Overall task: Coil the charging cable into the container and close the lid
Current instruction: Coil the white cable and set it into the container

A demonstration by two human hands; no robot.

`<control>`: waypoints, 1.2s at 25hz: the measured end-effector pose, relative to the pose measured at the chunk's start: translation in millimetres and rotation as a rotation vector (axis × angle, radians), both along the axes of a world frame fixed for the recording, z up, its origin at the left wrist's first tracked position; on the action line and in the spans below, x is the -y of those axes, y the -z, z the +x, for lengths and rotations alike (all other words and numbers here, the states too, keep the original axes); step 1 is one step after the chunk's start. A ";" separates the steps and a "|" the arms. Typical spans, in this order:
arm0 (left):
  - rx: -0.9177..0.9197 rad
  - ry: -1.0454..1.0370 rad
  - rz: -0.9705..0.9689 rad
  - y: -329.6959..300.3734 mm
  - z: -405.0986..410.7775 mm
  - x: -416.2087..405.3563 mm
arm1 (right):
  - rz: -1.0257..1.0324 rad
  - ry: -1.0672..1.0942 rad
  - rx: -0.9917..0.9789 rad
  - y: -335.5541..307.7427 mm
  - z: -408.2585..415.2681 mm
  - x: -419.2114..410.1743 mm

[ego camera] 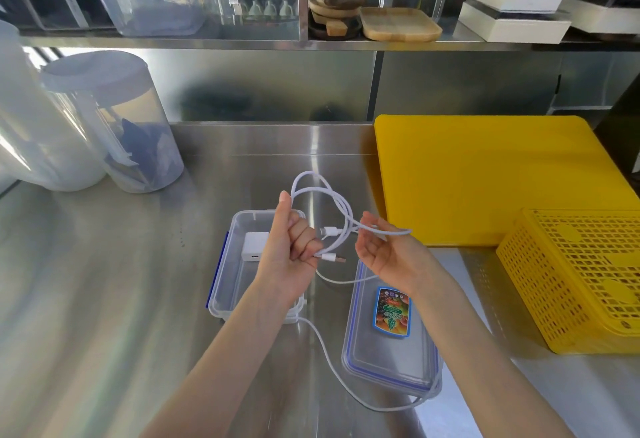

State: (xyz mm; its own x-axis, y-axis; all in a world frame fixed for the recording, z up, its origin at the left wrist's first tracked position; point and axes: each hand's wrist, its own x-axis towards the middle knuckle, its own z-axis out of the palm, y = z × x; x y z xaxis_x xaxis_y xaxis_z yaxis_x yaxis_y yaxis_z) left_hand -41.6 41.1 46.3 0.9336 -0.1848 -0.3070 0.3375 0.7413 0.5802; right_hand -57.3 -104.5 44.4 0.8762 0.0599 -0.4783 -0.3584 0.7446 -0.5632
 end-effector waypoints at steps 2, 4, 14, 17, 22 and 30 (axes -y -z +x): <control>0.012 -0.003 0.062 0.6 -1.2 6.7 | -0.128 -0.176 0.035 -0.6 -3.1 -9.9; 0.017 -0.020 0.090 3.0 -0.8 9.2 | -0.170 -0.281 0.086 -1.9 -6.5 -21.3; 0.003 -0.048 0.152 2.7 -0.4 7.5 | -0.621 -0.287 0.284 1.7 -17.2 -38.3; 0.034 -0.059 0.162 0.3 1.1 3.8 | -0.760 -0.237 0.284 4.1 -15.1 -37.5; 0.054 -0.047 0.201 -1.8 6.2 -2.6 | -0.964 -0.318 0.323 3.4 -10.0 -28.2; 0.064 0.023 0.328 -9.0 15.5 -20.0 | -0.932 0.017 0.353 -2.5 -16.8 17.5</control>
